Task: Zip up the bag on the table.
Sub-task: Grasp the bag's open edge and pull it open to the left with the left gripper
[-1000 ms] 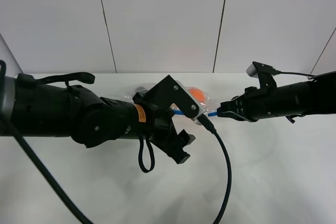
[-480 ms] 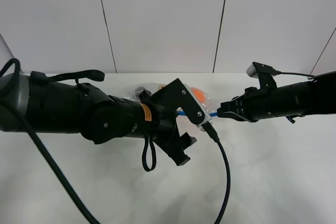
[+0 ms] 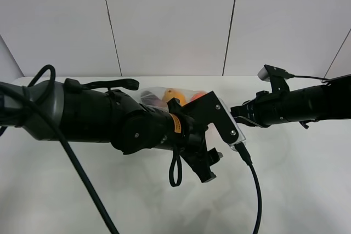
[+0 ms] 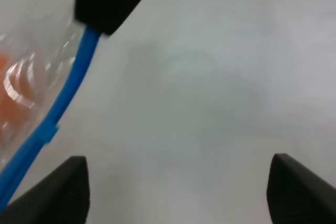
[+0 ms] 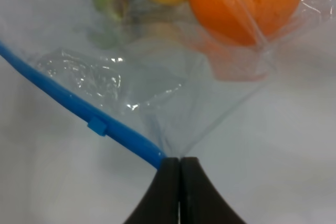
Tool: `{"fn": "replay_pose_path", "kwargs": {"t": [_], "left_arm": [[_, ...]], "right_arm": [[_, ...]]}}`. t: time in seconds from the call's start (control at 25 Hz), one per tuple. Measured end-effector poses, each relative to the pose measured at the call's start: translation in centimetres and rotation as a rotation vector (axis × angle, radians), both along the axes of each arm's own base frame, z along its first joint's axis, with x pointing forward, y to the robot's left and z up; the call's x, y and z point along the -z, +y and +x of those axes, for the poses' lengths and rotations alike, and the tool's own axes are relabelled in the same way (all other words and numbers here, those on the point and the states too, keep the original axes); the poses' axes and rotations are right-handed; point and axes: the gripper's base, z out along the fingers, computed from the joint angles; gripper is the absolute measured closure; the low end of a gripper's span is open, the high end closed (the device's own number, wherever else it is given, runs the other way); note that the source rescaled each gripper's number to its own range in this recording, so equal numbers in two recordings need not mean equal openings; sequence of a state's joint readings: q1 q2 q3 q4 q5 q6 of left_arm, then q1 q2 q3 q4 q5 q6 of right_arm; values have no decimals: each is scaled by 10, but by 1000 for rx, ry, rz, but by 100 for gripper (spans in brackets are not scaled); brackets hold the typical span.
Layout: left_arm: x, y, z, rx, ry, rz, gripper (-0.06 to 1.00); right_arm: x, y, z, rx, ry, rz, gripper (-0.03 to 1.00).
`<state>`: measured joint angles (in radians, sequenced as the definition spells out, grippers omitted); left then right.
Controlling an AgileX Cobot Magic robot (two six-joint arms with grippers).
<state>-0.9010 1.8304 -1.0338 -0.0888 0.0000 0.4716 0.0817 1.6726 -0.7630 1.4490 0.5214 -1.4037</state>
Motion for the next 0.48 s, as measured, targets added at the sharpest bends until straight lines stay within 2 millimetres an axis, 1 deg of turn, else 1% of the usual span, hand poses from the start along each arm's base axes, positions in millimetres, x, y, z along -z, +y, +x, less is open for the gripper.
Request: {"fn": "replay_pose_path", "kwargs": {"t": [0.2,0.48], "left_arm": [[3,-1,0,28,-16,29,-5],[1,-3,3,103,-108,65,-1]], "right_arm": [[0,0,0,2,2,-2,97],[0,0,0,17,12,6,97]]}}
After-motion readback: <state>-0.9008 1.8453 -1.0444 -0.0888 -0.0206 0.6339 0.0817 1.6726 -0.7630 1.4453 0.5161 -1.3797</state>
